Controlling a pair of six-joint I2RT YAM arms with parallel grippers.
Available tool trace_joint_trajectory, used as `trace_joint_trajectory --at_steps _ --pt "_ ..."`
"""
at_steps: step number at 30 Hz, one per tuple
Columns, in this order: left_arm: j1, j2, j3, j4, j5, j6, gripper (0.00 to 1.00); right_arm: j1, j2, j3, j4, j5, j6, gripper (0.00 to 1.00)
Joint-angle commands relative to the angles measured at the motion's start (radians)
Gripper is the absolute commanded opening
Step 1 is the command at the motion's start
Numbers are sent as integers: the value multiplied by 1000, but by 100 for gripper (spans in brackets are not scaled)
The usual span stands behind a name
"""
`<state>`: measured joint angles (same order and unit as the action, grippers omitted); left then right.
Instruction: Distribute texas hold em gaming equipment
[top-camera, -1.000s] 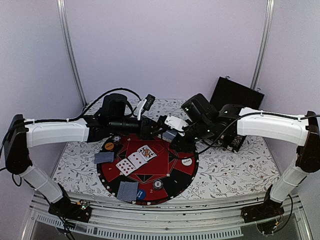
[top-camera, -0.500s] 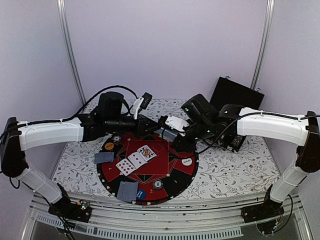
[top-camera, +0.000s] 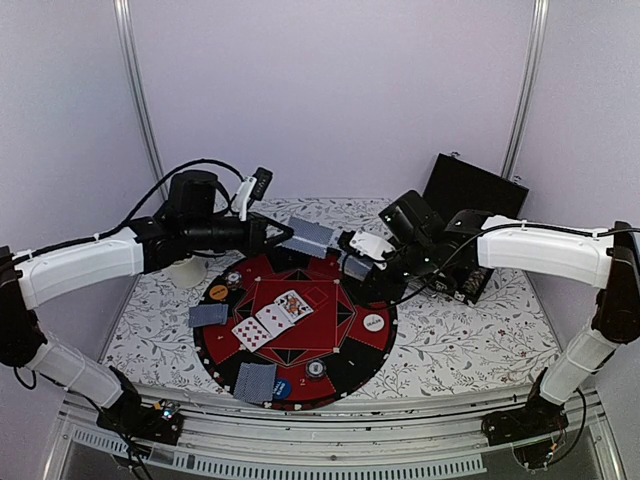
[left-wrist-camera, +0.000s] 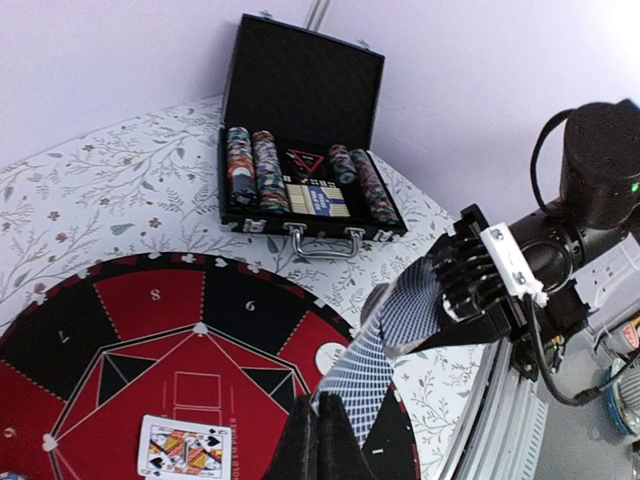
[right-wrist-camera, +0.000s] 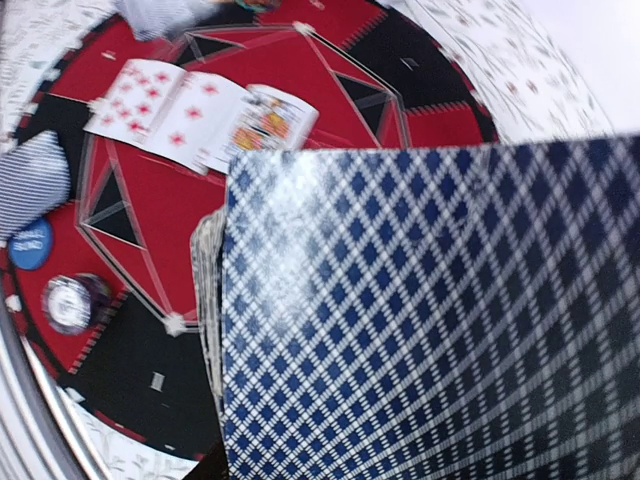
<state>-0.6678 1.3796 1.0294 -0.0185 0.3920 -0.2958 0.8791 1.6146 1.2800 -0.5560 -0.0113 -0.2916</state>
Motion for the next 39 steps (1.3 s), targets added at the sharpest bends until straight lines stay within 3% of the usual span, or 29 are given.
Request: trace_joint_trajectory --at_steps 1,5,10,14,20,34,39 --pt "97 -2 15 -89 44 25 0 -44 -62 -45 9 16 8 39" --pt "127 122 135 -266 -3 129 0 -48 -95 -62 1 30 4 39" --pt "126 373 329 -445 42 242 0 -49 -116 -62 -23 38 4 39" --pt "115 561 448 -518 80 279 0 -48 -126 -62 -25 29 6 39" --pt "77 762 616 -644 21 373 0 -48 -118 -62 -25 14 9 39" --pt "50 880 726 -688 -167 465 0 -49 -118 -84 -18 1 12 39" --pt "45 906 751 -728 -169 519 0 -49 -116 -82 -16 -5 15 39"
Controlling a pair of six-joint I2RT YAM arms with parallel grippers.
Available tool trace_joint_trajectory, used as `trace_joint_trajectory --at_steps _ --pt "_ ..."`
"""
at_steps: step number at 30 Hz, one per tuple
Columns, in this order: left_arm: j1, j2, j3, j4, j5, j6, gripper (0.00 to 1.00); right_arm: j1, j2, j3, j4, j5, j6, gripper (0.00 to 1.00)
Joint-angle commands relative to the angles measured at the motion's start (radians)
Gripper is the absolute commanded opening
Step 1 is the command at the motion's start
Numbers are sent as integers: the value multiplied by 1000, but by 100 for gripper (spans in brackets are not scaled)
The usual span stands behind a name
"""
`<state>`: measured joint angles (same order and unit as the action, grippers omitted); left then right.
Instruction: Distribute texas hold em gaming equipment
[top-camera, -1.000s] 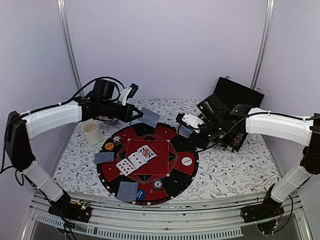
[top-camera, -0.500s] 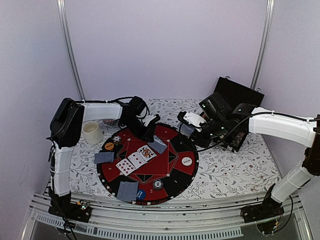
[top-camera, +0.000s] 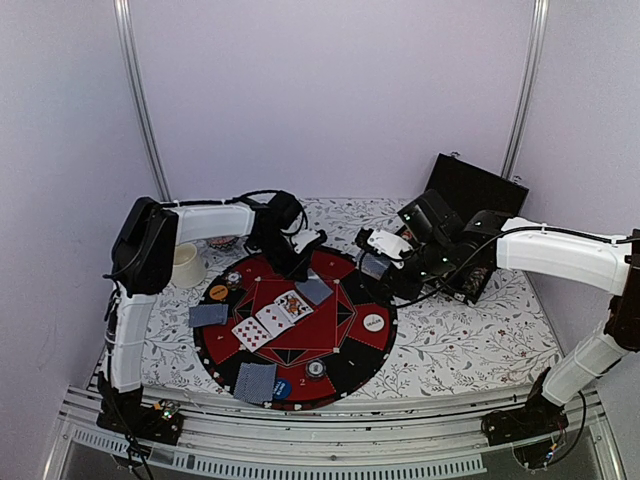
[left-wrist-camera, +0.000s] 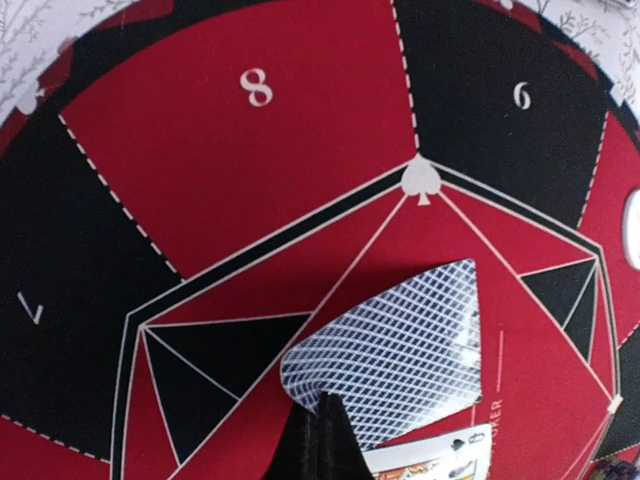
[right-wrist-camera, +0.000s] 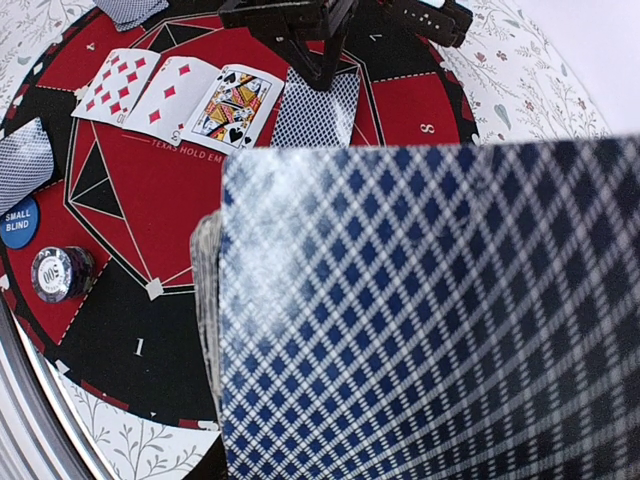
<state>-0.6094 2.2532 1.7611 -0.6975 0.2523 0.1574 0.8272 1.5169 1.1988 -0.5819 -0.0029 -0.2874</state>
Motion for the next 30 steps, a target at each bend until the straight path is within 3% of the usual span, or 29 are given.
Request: trace_joint_trajectory --at_steps 1,18,24,30 --pt "-15 32 18 -50 -28 73 0 3 -18 0 11 -14 11 39" --pt "-25 48 45 -43 -44 90 0 3 -12 4 5 -15 10 39" --pt "-30 29 55 -43 -75 77 28 3 -15 4 3 -16 11 39" --pt "-32 -34 83 -44 -148 18 41 3 -17 4 -2 -19 11 39"
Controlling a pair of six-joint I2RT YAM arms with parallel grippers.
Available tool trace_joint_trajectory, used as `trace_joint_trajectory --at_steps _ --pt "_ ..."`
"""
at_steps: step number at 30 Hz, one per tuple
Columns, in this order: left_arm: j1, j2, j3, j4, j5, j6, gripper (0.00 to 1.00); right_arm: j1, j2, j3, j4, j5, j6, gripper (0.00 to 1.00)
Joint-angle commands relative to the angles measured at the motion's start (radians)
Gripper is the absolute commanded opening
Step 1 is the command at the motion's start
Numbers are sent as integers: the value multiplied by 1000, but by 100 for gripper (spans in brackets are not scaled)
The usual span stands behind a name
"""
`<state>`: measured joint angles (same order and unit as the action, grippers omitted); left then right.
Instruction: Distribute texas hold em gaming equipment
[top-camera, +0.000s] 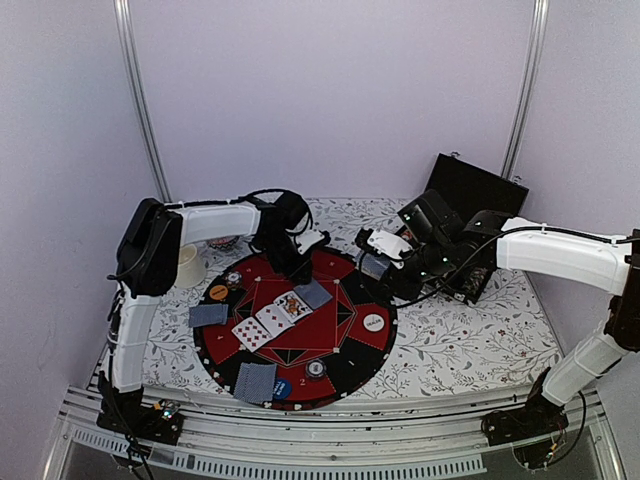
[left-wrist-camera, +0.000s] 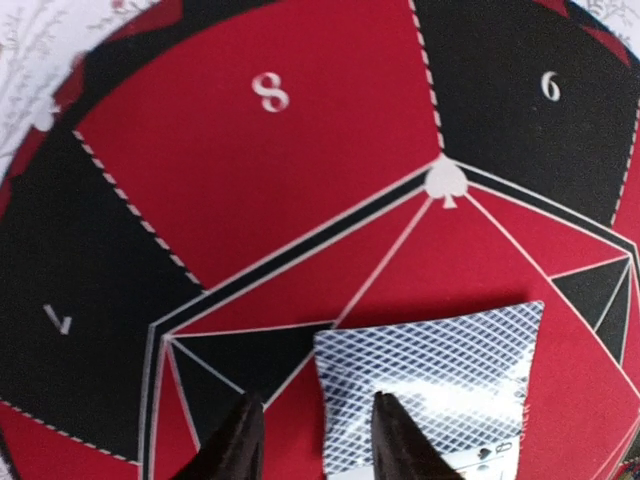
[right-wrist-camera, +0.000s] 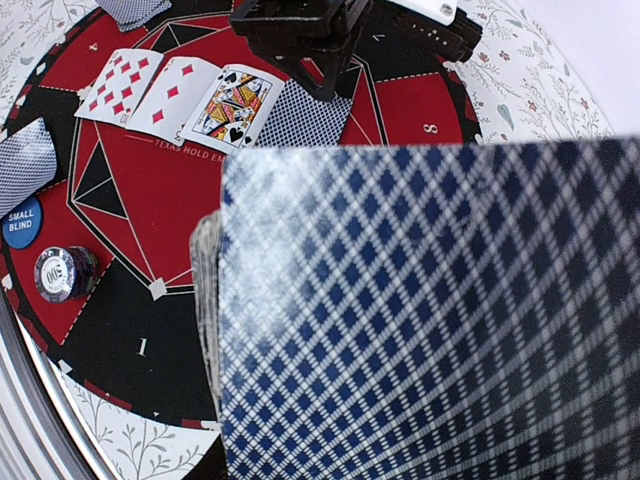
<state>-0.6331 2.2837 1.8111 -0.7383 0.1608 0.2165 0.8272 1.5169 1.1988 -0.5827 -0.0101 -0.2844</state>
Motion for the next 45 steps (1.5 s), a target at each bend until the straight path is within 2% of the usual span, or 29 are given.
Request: trace_joint_trajectory --at_steps 1,4,6,9,12,14,16,21,26,29,32,34,40,45 --pt "-8 -83 33 -3 -62 -51 41 3 -18 4 -3 -13 9 39" --pt "-8 -157 26 15 -53 -94 45 3 -17 4 -10 -10 8 39" --pt "-8 -244 -17 87 19 -133 48 3 -18 33 -11 -15 10 39" --pt "-9 -415 -168 294 241 -222 57 3 -20 45 -5 -42 13 39" --pt "-29 -545 -357 592 456 -372 66 8 -16 58 -1 -67 13 39" --pt "-65 -587 -428 723 516 -427 75 19 -11 70 -1 -64 12 39" --pt "-94 -602 -458 784 543 -453 81 29 -5 82 -3 -59 10 40" --pt "-116 -589 -460 769 529 -466 82 45 1 96 4 -66 12 40" --pt "-117 -592 -483 788 526 -468 68 54 3 107 16 -78 26 40" --pt "-116 -617 -538 890 584 -492 68 54 2 111 22 -86 28 40" --pt "-104 -658 -661 1104 660 -548 71 53 3 114 21 -82 28 39" --pt "-101 -675 -716 1176 662 -561 72 53 4 116 21 -83 28 40" --pt "-111 -628 -668 1030 452 -524 74 58 11 122 22 -89 30 40" --pt "-113 -595 -648 1089 479 -573 77 63 18 120 22 -88 31 40"
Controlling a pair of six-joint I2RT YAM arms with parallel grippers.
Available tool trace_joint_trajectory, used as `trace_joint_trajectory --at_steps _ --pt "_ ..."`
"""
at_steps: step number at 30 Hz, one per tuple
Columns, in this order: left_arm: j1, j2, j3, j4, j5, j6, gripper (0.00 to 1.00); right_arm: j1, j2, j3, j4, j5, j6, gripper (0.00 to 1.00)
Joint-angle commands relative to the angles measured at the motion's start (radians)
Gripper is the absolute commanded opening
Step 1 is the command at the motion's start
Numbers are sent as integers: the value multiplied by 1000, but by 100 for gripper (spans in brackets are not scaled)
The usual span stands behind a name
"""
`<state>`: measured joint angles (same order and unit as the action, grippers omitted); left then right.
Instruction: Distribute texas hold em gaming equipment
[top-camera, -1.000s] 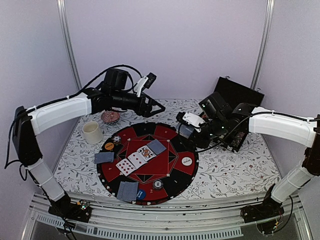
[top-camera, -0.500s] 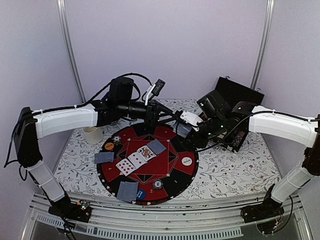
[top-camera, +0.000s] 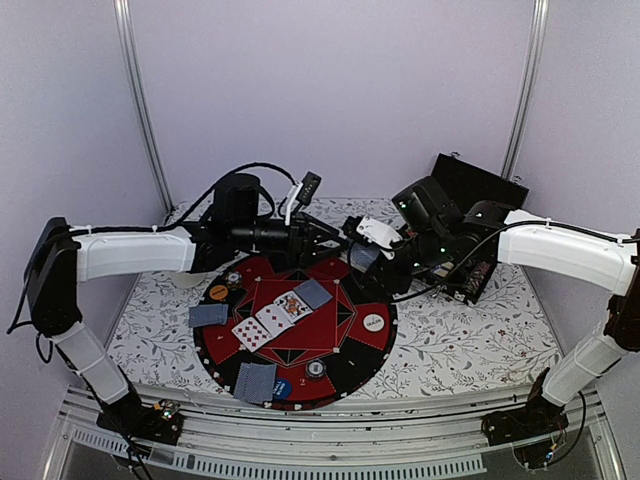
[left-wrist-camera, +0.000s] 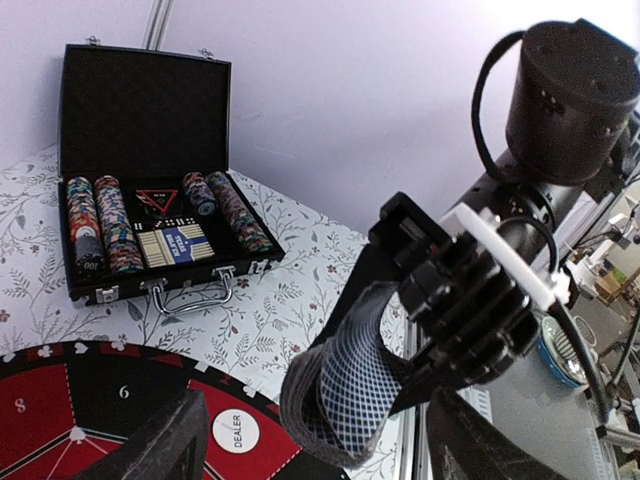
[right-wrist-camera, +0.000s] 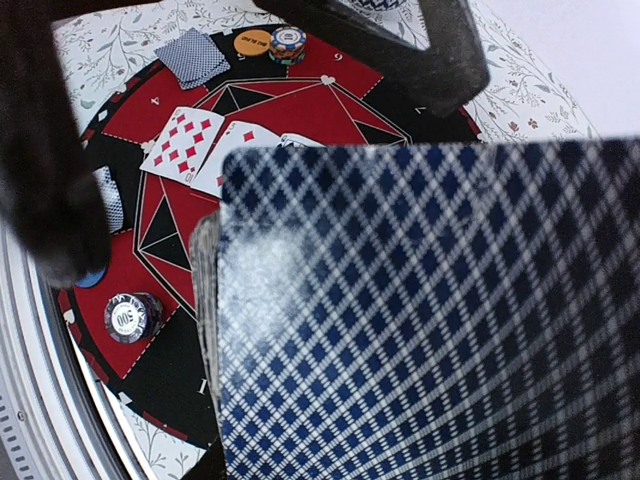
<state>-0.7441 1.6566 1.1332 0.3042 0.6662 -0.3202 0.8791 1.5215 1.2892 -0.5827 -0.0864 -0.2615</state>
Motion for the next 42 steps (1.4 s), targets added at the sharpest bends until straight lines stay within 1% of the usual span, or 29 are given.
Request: trace_joint_trajectory --at_steps 1,4,7,10,11,15,20,22,24,25,30,32,42 --pt "-1 41 36 42 -38 -41 77 12 14 29 21 -12 9 40" --pt "-3 73 70 -7 -57 -46 73 14 15 30 25 -13 10 40" --pt "-14 98 105 -49 -58 -25 72 18 22 32 25 -5 10 40" --pt "-24 104 130 -110 -89 17 73 19 26 31 23 -2 11 39" --pt "-23 100 134 -130 -99 29 70 19 26 30 24 -1 10 40" --pt "-23 72 137 -208 -170 79 53 19 15 20 24 8 8 39" --pt "-17 63 149 -253 -167 100 28 19 10 18 24 20 5 40" --pt "-17 62 155 -267 -168 108 16 19 7 17 23 23 5 39" --pt "-17 62 157 -272 -162 113 7 20 6 16 21 26 5 40" --pt "-17 58 157 -273 -160 114 5 19 6 16 18 29 5 40" --pt "-16 40 152 -288 -168 128 3 19 2 10 15 41 3 40" --pt "-15 32 153 -298 -172 135 0 18 2 9 16 47 1 39" --pt "-7 0 157 -345 -180 166 0 -1 15 -3 14 71 0 39"
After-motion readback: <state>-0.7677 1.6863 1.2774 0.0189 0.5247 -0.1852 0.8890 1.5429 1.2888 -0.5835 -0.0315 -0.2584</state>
